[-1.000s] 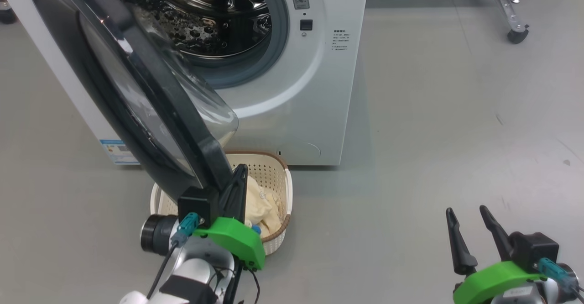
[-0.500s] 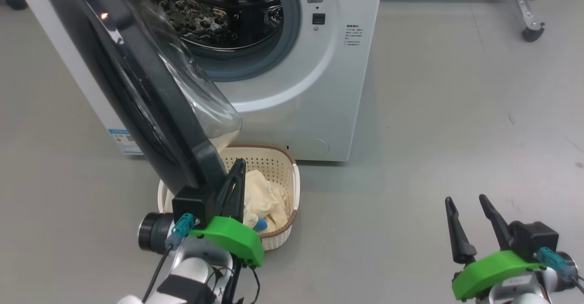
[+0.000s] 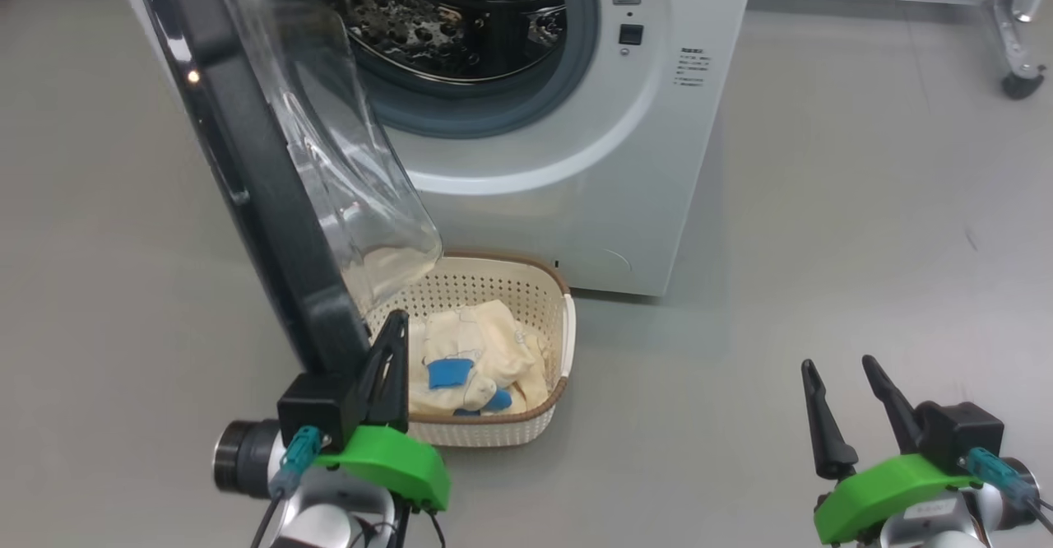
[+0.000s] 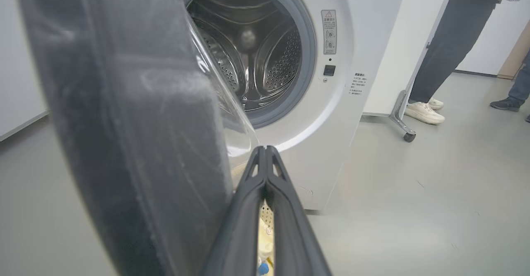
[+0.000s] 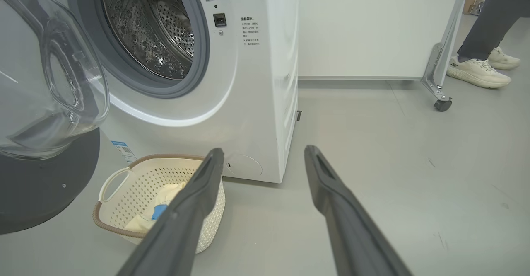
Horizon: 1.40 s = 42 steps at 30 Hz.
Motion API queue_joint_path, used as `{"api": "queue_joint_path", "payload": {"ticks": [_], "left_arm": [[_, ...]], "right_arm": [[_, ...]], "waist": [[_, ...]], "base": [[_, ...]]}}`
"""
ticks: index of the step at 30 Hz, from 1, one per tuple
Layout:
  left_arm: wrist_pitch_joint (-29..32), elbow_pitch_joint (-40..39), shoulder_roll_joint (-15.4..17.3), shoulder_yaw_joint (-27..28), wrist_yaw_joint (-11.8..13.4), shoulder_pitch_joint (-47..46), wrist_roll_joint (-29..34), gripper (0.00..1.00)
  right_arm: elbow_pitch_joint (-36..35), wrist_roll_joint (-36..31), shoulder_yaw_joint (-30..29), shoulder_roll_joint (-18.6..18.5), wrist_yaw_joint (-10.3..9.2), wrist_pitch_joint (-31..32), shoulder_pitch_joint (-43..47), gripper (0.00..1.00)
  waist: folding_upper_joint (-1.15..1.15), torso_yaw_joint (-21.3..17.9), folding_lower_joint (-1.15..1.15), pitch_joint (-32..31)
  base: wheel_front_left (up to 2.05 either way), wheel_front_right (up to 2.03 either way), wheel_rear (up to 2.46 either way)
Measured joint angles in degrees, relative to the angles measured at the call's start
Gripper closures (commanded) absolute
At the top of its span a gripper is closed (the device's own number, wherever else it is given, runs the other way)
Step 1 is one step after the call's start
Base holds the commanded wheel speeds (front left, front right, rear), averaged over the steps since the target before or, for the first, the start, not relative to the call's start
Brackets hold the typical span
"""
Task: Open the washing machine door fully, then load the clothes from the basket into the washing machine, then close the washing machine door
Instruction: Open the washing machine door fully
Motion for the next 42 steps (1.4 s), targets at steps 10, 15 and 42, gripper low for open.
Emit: {"api": "queue_joint_path", "payload": {"ticks": [10,15,42], "left_arm": [[0.1,-3.5,2.4,2.5,2.0,3.6,0.1,1.0],[0.2,-4.5,4.0,3.9,2.1,5.0,0.1,1.0],[-2.6,0.0,9.8,17.2,2.4,7.8,-5.2,1.0]], "right_arm": [[0.4,0.0,0.0,0.0,0.0,0.0,0.0,0.0],[0.8,0.0,0.1,0.0,0.0,0.0,0.0,0.0],[0.3,0.0,0.1,0.0,0.0,0.7,0.0,0.0]], "waist": [[0.0,4.2,0.0,-0.1],[0.0,5.8,0.0,-0.6],[0.0,7.7,0.0,1.0]], "base": [[0.0,0.0,0.0],[0.0,0.0,0.0],[0.0,0.0,0.0]]}}
